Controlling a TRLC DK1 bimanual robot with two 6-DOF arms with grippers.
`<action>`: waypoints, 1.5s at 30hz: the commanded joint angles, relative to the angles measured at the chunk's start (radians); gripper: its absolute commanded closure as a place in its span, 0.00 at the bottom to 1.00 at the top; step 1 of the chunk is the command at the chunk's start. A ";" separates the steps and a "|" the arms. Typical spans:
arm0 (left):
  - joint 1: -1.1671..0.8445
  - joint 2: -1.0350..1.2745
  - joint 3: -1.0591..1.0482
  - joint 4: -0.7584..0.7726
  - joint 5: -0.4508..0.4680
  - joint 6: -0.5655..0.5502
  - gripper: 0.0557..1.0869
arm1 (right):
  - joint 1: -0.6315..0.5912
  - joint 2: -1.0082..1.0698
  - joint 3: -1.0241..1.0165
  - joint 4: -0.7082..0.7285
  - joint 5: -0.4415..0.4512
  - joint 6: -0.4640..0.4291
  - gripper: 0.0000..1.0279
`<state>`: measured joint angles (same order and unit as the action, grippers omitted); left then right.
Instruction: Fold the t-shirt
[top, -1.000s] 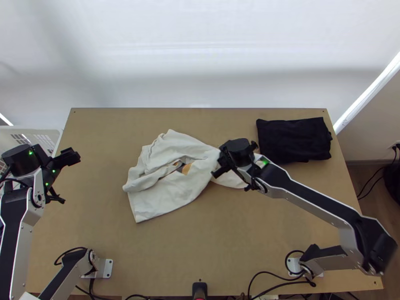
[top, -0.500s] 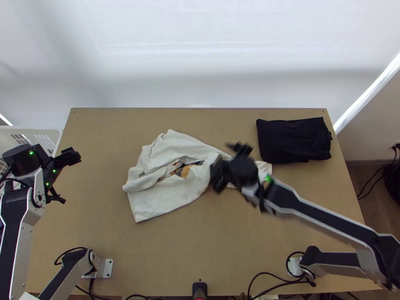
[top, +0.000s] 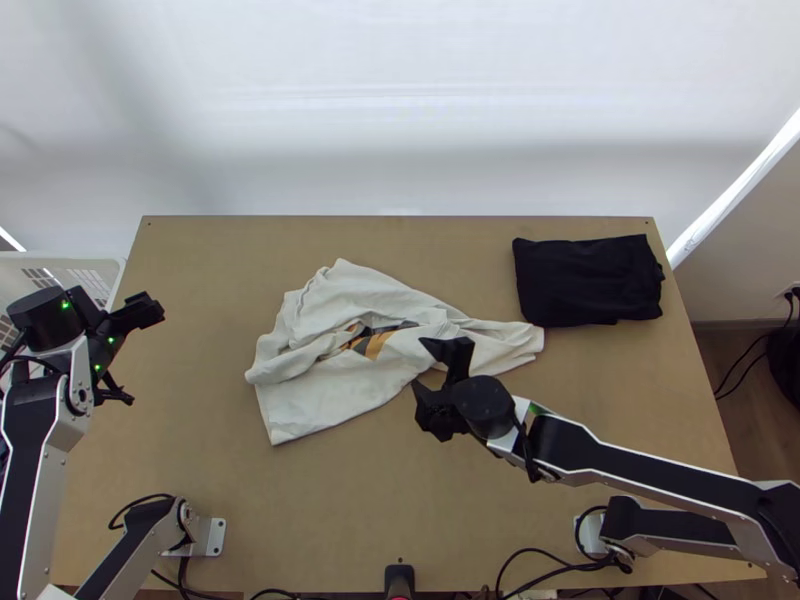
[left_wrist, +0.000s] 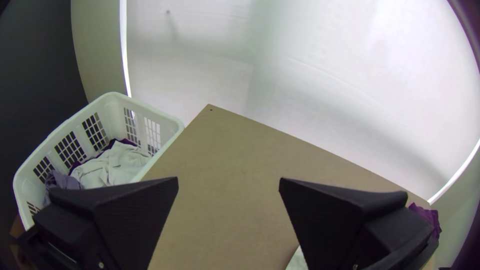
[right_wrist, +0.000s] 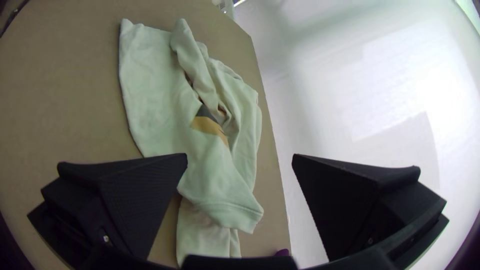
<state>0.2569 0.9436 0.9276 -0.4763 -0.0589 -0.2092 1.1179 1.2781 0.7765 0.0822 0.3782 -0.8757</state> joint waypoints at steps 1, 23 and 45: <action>-0.005 0.006 -0.003 0.019 0.013 -0.019 0.04 | 0.028 0.040 -0.043 0.024 -0.032 -0.059 0.04; -0.007 0.037 -0.001 0.054 0.011 -0.029 0.04 | 0.083 0.322 -0.079 0.205 -0.156 -0.006 0.56; 0.001 0.050 0.002 0.065 0.011 -0.032 0.04 | 0.002 0.475 0.029 0.211 -0.179 -0.005 0.56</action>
<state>0.2523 0.9855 0.9276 -0.4202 -0.0593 -0.2279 1.1416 1.7245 0.7826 0.2825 0.2085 -0.8722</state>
